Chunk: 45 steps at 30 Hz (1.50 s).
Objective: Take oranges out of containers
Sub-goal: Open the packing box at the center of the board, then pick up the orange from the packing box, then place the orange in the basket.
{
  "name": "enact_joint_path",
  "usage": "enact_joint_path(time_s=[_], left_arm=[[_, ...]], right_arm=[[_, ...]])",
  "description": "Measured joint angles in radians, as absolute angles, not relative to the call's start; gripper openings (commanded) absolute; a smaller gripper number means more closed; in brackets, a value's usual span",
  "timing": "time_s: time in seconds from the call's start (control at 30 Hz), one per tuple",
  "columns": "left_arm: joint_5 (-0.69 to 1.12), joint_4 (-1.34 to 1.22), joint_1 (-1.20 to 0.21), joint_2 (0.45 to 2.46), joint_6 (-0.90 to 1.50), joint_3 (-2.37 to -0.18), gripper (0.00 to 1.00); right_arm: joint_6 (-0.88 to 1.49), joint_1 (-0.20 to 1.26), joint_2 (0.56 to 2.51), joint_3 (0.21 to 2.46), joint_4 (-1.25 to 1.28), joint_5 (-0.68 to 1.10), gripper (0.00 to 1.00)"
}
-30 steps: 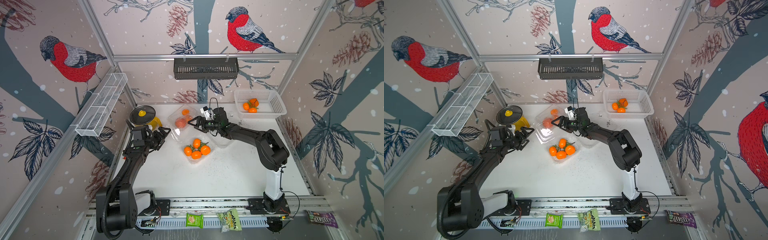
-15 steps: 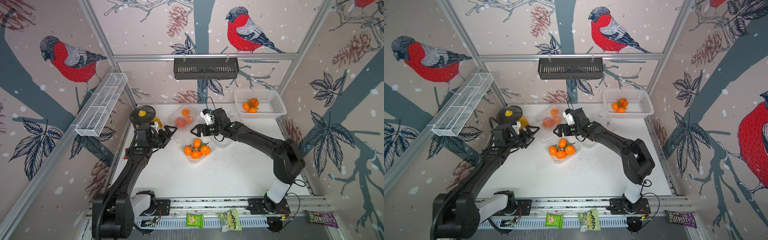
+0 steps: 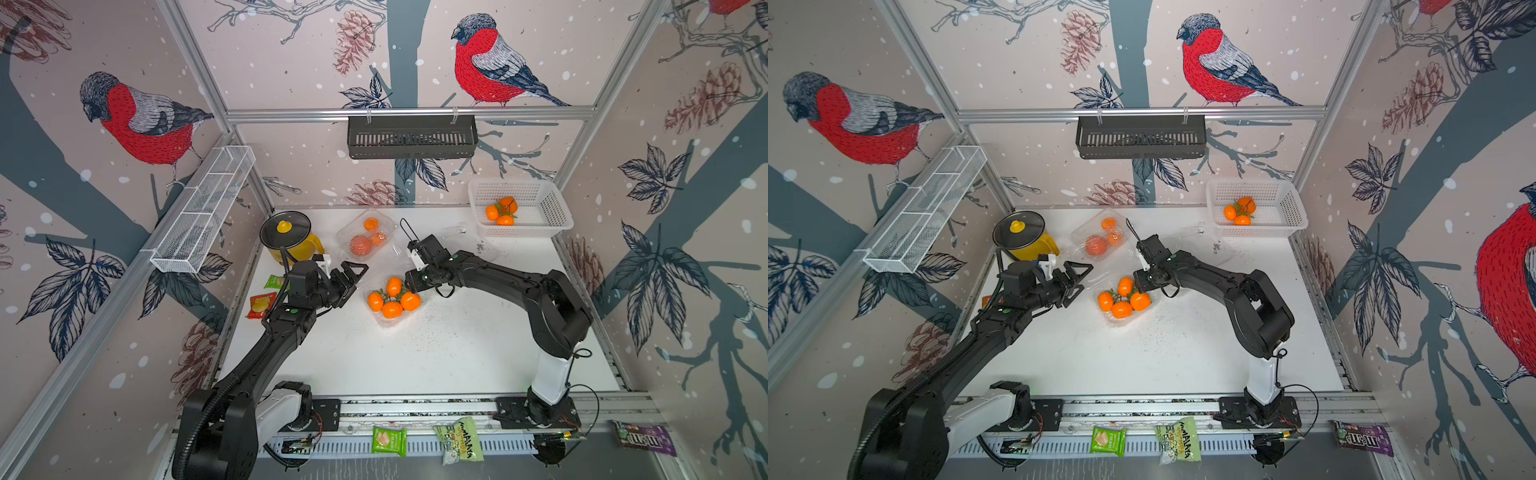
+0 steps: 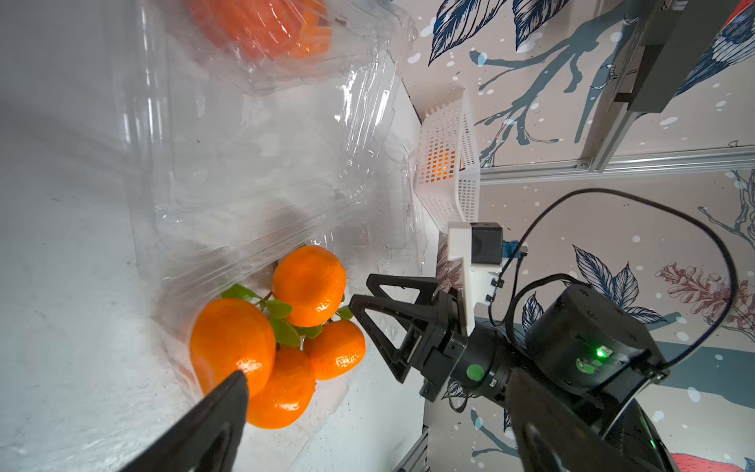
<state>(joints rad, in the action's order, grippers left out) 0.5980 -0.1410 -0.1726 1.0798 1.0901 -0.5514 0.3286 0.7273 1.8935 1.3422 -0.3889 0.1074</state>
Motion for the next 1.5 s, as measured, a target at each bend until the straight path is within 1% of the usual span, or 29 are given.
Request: enact_joint_path(time_s=[0.3, 0.33, 0.4, 0.43, 0.6, 0.67, 0.73, 0.77, 0.83, 0.87, 1.03, 1.23, 1.4, 1.5], left_arm=[[0.598, -0.152, -0.177, 1.110, 1.092, -0.550, 0.97], [0.598, -0.152, -0.179, 1.111, 1.092, -0.550, 0.97], [0.598, -0.152, -0.181, 1.113, 1.092, -0.550, 0.97], [0.598, -0.152, -0.181, 1.113, 1.092, -0.550, 0.97], [0.598, -0.152, -0.181, 1.116, 1.091, -0.550, 0.97], [0.598, -0.152, -0.181, 1.124, 1.090, -0.550, 0.97], [0.598, -0.152, -0.181, 1.132, 1.090, -0.550, 0.97], [0.598, -0.152, -0.181, 1.135, 1.090, -0.550, 0.97], [0.598, -0.152, -0.181, 1.137, 1.090, -0.552, 0.97], [0.598, -0.152, -0.181, 1.139, 1.090, -0.556, 0.97], [0.599, -0.152, -0.181, 1.157, 1.074, -0.582, 0.97], [0.598, -0.151, -0.212, 1.179, 1.073, -0.654, 0.97], [0.593, -0.149, -0.280, 1.236, 1.072, -0.768, 0.97], [0.571, -0.152, -0.331, 1.291, 1.073, -0.858, 0.97]], right_arm=[[0.312, 0.758, 1.895, 1.351, -0.424, 0.102, 0.53], [0.312, 0.761, 1.892, 1.353, -0.427, 0.102, 0.52], [0.311, 0.763, 1.891, 1.361, -0.434, 0.098, 0.41], [0.311, 0.764, 1.894, 1.363, -0.439, 0.098, 0.39], [0.311, 0.768, 1.930, 1.363, -0.451, 0.097, 0.39], [0.312, 0.773, 1.948, 1.367, -0.454, 0.098, 0.38], [0.311, 0.776, 1.965, 1.375, -0.460, 0.098, 0.30], [0.311, 0.776, 1.970, 1.379, -0.464, 0.098, 0.25], [0.312, 0.776, 1.971, 1.388, -0.470, 0.098, 0.10], [0.313, 0.776, 1.971, 1.394, -0.469, 0.098, 0.06], [0.316, 0.768, 1.952, 1.412, -0.479, 0.094, 0.04], [0.340, 0.724, 1.843, 1.465, -0.493, 0.117, 0.04], [0.353, 0.637, 1.771, 1.532, -0.493, 0.139, 0.03], [0.370, 0.548, 1.747, 1.568, -0.492, 0.153, 0.03]])
